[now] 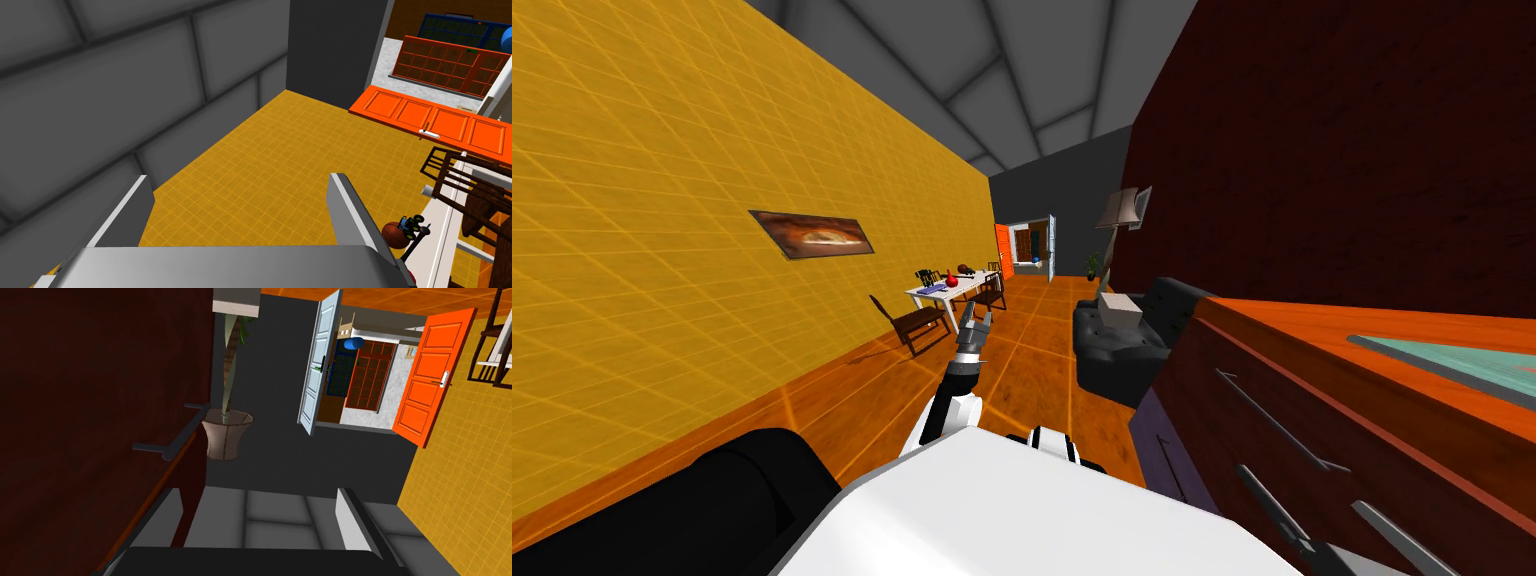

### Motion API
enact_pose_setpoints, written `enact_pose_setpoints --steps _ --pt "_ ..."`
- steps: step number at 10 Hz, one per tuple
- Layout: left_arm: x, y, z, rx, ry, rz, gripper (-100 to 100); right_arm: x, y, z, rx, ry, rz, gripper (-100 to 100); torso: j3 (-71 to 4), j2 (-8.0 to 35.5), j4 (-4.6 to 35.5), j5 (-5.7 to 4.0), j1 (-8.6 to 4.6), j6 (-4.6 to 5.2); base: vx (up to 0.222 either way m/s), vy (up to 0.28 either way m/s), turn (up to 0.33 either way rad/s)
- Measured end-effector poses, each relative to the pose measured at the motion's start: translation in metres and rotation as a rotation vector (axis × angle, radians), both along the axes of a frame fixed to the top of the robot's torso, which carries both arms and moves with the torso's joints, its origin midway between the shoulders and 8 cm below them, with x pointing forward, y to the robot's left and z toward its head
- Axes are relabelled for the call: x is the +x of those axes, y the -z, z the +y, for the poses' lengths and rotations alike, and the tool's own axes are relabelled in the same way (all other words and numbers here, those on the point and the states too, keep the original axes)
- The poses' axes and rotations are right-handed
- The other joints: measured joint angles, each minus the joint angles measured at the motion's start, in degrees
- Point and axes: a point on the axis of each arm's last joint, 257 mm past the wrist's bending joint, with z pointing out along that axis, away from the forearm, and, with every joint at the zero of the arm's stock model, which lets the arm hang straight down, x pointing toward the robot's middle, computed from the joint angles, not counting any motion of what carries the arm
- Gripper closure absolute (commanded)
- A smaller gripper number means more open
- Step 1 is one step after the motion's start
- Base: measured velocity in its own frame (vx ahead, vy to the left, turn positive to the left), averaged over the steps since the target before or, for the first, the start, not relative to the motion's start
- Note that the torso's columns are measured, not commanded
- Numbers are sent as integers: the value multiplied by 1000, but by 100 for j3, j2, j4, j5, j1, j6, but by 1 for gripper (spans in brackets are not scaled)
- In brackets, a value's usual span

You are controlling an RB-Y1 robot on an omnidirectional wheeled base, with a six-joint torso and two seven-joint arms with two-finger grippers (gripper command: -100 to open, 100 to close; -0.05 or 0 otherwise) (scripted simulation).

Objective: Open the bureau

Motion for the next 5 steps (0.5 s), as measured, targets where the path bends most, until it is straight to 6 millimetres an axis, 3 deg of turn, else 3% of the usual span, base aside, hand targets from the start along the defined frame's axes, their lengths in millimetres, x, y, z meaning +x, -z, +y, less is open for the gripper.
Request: enact_pose_setpoints --steps 5 --pt "0 0 0 0 0 0 0 -34 17 -29 -255 22 158 -100 -1 0 0 0 -1 1 46 16 103"
